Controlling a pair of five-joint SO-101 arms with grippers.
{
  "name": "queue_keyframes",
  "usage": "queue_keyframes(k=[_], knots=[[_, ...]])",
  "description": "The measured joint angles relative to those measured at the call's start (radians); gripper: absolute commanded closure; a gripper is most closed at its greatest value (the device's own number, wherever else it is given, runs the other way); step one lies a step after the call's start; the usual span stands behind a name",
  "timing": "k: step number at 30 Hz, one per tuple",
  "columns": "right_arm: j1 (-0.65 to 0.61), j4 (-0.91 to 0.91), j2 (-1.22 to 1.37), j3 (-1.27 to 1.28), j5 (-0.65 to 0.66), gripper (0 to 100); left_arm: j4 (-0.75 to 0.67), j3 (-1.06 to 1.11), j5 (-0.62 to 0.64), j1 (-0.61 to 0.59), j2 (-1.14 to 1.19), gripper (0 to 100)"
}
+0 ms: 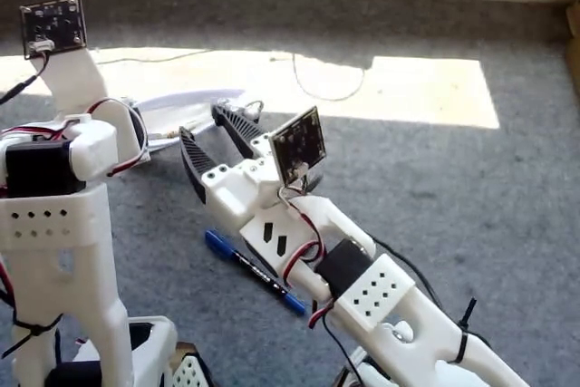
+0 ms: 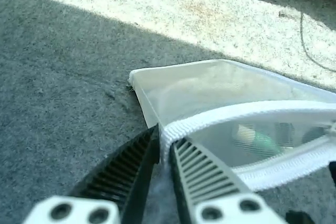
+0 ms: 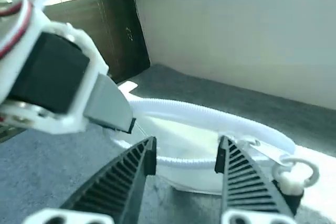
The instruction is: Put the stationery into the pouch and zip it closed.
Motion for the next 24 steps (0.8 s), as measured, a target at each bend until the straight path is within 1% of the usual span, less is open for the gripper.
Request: queue_keyframes(k=[4,9,12,14,19,24], knots=[[0.023,0.196,-0.051,-0.04,0.003,82.1,0.0,0.0,0.0,-0.049,0.0,99],[0.124,0.439,-0.06,-0.187,0.054,82.1,0.0,0.0,0.0,-0.117,0.0,99],[0.173,0.552,-0.06,-0.25,0.083,82.1,0.0,0.0,0.0,-0.132,0.0,99],[0.181,0.6,-0.06,-0.275,0.114,82.1,0.0,0.0,0.002,-0.132,0.0,99],[0.186,0.649,-0.06,-0.276,0.187,82.1,0.0,0.0,0.002,-0.132,0.0,99],[0.186,0.7,-0.055,-0.276,0.224,82.1,0.0,0.0,0.002,-0.137,0.0,99]])
